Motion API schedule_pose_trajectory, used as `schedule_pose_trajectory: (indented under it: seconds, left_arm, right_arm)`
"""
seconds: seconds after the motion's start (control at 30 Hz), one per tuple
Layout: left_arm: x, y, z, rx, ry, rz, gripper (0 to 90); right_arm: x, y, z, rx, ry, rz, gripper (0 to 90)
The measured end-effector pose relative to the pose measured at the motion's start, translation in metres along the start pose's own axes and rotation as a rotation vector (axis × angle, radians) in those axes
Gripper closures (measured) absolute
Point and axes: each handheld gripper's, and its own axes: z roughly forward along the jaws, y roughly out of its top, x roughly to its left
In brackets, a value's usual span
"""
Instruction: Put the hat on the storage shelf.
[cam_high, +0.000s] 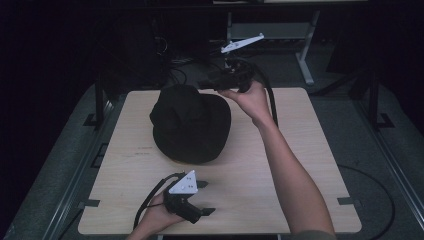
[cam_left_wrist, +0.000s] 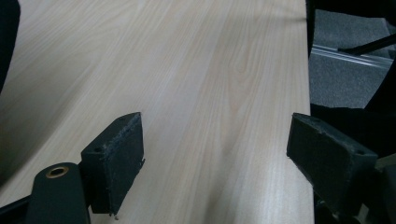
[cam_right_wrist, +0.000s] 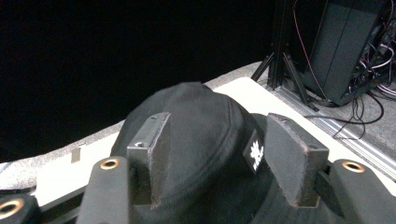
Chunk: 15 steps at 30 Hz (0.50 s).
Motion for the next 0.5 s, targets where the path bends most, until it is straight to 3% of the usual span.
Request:
schedule_pose_trajectory:
  seconds: [0.5]
  left_arm:
    - [0.005, -0.002, -0.004, -0.018, 0.011, -0.025, 18.2]
  right_arm:
    - [-0.009, -0.043, -0.046, -0.012, -0.031, 0.051, 33.4]
